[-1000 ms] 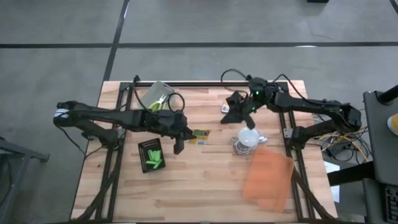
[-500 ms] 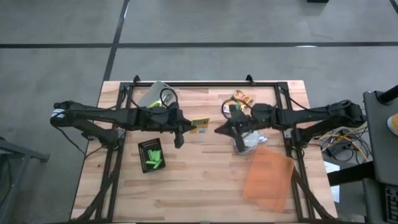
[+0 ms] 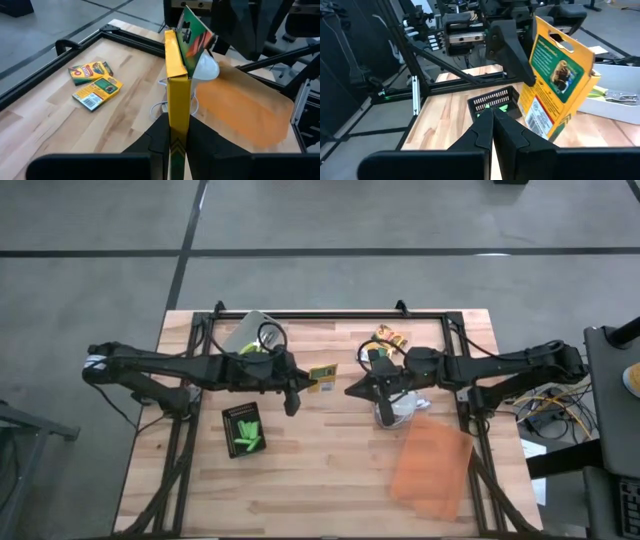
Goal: Pick & Place School Supplies
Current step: Put the yellow yellow crayon box into the orange bin
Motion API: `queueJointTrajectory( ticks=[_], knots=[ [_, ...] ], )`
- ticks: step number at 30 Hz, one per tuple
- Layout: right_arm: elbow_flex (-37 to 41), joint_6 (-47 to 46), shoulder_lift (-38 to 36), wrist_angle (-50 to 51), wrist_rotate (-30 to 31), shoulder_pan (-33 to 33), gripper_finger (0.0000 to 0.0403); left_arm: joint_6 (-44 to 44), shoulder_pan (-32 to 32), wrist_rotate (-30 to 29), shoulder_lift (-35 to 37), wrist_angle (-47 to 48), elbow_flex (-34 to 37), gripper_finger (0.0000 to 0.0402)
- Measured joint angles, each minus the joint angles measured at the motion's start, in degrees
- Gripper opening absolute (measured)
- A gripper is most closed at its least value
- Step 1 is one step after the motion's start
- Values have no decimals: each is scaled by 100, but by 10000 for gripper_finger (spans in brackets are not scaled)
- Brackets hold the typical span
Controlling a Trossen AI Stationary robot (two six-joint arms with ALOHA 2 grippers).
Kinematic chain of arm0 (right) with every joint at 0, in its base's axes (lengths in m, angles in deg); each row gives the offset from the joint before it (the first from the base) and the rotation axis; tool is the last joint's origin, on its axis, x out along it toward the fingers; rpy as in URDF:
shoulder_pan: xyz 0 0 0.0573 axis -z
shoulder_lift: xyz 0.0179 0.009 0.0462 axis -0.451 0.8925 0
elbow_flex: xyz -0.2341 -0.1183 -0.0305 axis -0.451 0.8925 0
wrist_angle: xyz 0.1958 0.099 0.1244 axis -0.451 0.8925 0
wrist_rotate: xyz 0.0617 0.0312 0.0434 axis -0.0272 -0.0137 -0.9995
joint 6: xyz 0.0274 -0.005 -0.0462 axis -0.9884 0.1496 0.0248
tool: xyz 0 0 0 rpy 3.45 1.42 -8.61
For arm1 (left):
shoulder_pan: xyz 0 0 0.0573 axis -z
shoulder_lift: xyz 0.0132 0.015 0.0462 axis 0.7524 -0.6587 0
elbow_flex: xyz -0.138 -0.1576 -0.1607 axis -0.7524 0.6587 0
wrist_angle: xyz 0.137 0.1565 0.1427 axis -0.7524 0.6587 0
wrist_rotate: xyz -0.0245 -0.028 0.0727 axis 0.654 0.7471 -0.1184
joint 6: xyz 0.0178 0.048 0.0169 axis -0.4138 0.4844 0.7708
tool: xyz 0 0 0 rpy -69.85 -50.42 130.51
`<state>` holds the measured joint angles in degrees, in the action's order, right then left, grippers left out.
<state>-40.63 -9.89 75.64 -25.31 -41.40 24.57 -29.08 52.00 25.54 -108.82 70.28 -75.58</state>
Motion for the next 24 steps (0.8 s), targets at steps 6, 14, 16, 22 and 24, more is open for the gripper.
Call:
queueJointTrajectory(
  ticks=[6, 14, 16, 22, 24],
  knots=[
    [0, 241, 4, -101, -10, 0, 9, -82, 0, -50, -39, -15, 0, 45],
    [0, 254, 7, -100, -24, 0, 9, -143, 0, -90, -50, -8, 0, 45],
    [0, 254, 7, -98, -24, 0, 9, -106, 0, -90, -50, -10, 0, 45],
    [0, 254, 7, -100, -29, 0, 9, 33, 0, -90, -50, -8, 0, 45],
    [0, 255, 7, -99, -29, 0, 9, 22, 10, -90, -50, -6, 0, 45]
  ],
)
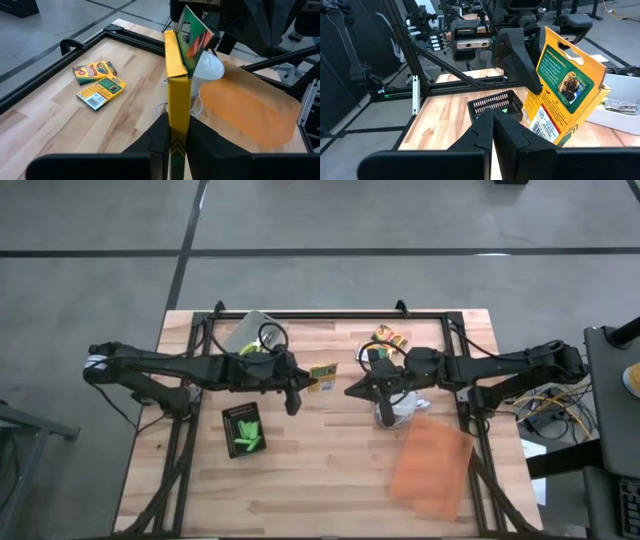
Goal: Pick & Place School Supplies
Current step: Put the yellow yellow crayon box into the orange bin
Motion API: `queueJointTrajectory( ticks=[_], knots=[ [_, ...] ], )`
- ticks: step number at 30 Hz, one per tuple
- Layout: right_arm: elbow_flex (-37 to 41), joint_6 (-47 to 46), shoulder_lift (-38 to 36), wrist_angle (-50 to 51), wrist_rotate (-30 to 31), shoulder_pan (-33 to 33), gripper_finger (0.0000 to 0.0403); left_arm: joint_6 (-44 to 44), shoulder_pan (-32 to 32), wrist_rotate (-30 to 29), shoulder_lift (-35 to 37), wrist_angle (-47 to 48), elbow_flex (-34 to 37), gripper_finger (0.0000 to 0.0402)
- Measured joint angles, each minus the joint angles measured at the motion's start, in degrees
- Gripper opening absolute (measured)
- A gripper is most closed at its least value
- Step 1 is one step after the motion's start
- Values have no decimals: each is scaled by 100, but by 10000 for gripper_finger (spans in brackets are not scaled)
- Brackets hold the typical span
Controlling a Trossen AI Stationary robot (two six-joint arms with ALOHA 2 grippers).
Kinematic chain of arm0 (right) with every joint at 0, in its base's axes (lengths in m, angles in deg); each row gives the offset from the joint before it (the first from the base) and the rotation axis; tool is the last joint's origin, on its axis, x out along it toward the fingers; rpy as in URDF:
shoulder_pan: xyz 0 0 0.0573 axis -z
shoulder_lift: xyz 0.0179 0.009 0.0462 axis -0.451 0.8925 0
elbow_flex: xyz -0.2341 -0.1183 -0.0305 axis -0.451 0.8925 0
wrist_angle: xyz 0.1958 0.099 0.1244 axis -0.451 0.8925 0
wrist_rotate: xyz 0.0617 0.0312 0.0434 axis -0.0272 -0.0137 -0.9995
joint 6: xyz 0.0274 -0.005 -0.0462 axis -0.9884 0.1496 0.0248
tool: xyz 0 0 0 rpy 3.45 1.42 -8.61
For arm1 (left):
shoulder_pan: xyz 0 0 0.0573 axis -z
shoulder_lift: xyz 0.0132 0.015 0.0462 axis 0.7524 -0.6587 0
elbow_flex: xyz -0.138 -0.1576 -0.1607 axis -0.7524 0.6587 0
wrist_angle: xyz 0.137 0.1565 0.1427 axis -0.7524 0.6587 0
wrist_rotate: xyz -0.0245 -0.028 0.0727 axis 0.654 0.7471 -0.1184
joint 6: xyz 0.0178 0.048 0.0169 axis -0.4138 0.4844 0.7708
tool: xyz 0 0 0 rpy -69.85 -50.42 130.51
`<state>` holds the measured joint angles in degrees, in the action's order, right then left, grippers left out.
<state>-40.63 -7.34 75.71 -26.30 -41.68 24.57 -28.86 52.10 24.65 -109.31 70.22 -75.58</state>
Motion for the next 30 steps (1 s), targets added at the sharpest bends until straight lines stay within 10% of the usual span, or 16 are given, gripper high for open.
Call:
queueJointTrajectory(
  ticks=[30],
  knots=[
    [-37, 471, 2, -69, 37, 4, 8, 35, 5, 175, -28, -8, 116, 45]
  ],
)
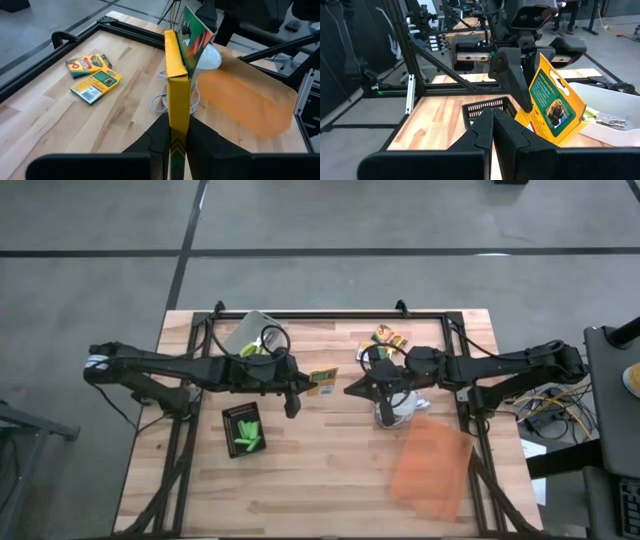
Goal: Pick & Place School Supplies
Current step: Put the yellow yellow crayon box into the orange bin
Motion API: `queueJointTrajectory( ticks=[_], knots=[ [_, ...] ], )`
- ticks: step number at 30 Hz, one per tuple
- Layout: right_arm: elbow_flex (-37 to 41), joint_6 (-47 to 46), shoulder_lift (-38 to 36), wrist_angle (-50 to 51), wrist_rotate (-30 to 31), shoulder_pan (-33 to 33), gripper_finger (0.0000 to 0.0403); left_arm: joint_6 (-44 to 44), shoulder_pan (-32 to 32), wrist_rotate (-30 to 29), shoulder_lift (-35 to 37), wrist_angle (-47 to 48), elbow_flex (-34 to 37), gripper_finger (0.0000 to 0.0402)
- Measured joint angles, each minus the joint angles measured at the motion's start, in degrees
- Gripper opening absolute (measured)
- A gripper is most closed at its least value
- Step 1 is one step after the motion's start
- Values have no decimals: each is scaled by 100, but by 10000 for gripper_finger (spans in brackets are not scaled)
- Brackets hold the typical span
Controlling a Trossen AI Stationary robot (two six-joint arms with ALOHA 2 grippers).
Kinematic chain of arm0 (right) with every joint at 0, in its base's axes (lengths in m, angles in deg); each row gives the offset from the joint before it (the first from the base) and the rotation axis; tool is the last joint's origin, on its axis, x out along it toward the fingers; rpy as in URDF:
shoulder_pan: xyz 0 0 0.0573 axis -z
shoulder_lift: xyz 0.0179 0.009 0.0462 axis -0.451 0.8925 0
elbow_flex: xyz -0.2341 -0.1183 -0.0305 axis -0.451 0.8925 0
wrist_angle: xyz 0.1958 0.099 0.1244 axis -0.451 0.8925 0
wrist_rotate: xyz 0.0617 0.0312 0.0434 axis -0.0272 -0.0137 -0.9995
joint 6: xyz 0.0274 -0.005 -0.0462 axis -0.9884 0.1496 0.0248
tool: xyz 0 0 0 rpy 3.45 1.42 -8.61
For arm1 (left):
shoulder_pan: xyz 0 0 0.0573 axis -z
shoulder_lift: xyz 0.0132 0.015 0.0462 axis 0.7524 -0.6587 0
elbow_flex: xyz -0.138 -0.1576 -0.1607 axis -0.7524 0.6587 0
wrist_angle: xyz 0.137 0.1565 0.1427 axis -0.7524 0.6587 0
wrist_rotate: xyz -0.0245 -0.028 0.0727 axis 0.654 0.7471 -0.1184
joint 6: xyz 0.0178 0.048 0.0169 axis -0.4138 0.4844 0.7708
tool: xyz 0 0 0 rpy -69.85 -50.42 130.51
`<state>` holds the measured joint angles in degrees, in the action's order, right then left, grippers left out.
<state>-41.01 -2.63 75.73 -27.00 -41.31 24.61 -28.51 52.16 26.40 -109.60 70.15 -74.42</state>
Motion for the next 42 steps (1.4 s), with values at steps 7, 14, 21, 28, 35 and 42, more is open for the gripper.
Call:
queueJointTrajectory(
  ticks=[7, 14, 21, 28, 35, 42],
  knots=[
    [2, 26, 0, 4, 6, 8, 8, -13, 0, 0, 0, -8, 0, 45],
    [2, 26, 0, 9, 2, 9, 19, -17, 0, -2, 0, -16, 0, 45],
    [4, 26, 0, 24, 2, 11, 93, -31, 0, -2, 0, -21, 0, 45],
    [11, 28, 0, 24, 2, 11, 189, -59, 0, -4, 0, -23, 0, 45],
    [12, 280, 0, 24, 1, 11, 270, -62, 0, -4, 0, -36, -2, 45],
    [13, 247, 0, 24, 0, 11, 311, -66, 0, -7, 0, -162, -2, 45]
  ],
)
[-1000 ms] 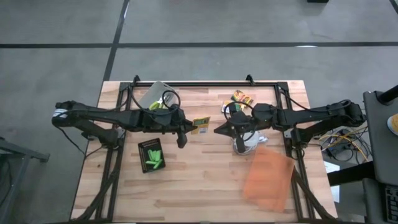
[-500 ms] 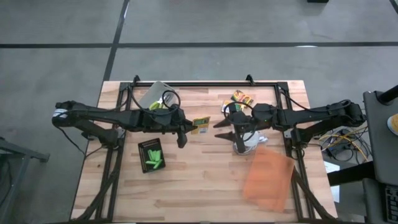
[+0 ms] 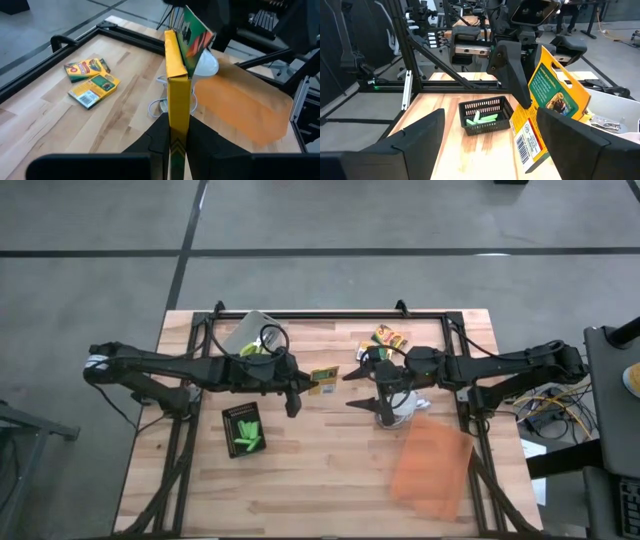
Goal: Pick & Place School Supplies
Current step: Put the yellow yellow crayon box into the orange bin
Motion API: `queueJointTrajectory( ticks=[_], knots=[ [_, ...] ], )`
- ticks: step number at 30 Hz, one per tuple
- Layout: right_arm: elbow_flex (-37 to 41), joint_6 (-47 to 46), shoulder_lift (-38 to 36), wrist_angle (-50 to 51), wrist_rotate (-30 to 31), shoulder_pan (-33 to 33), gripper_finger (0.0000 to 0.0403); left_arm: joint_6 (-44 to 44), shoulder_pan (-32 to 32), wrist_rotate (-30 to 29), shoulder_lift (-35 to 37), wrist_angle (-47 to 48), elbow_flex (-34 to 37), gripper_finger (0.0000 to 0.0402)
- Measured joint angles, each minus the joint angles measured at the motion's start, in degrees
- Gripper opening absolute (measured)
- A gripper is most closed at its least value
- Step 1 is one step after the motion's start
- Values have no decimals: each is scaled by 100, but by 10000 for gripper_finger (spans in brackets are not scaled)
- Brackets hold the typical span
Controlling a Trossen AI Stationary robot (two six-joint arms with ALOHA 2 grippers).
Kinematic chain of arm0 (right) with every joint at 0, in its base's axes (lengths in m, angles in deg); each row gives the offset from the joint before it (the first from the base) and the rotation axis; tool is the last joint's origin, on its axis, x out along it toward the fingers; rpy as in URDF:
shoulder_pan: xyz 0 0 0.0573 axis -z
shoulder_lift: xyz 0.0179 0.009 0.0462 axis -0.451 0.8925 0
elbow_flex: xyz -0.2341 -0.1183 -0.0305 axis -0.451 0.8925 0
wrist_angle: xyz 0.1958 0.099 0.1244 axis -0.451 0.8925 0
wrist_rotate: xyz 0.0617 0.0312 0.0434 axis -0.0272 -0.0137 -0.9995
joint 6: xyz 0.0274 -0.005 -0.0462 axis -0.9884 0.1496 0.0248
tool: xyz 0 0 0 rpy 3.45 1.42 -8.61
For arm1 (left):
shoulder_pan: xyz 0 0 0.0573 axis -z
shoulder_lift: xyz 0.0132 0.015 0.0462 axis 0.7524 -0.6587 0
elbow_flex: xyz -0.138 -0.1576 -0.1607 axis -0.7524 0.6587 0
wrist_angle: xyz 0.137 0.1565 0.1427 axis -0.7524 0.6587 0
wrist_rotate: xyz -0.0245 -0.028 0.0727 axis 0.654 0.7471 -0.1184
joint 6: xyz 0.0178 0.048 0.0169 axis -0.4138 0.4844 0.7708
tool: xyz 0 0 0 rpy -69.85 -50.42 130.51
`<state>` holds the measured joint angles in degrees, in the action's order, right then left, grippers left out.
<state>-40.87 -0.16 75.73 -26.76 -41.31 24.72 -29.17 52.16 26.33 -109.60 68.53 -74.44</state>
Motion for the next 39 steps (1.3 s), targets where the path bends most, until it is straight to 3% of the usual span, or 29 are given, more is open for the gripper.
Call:
queueJointTrajectory(
  ticks=[7, 16, 21, 29, 34, 39],
  knots=[
    [0, 28, 0, 0, 0, 0, 322, 187, 0, 26, 0, -428, 30, 45],
    [0, 14, 0, 3, -15, -4, 314, 298, 20, 794, -2, -599, 66, 45],
    [2, 27, 0, 4, -15, -4, 315, 331, 24, 835, -2, -594, 66, 45],
    [2, -1246, -7, 162, -46, -11, 315, 320, 28, 901, 2, -293, 72, 45],
    [2, -710, -6, 709, 37, -17, 309, 328, 28, 896, 4, -309, 72, 45],
    [2, -730, 42, 555, 166, -11, 304, 330, 28, 885, -2, -509, 72, 45]
  ],
)
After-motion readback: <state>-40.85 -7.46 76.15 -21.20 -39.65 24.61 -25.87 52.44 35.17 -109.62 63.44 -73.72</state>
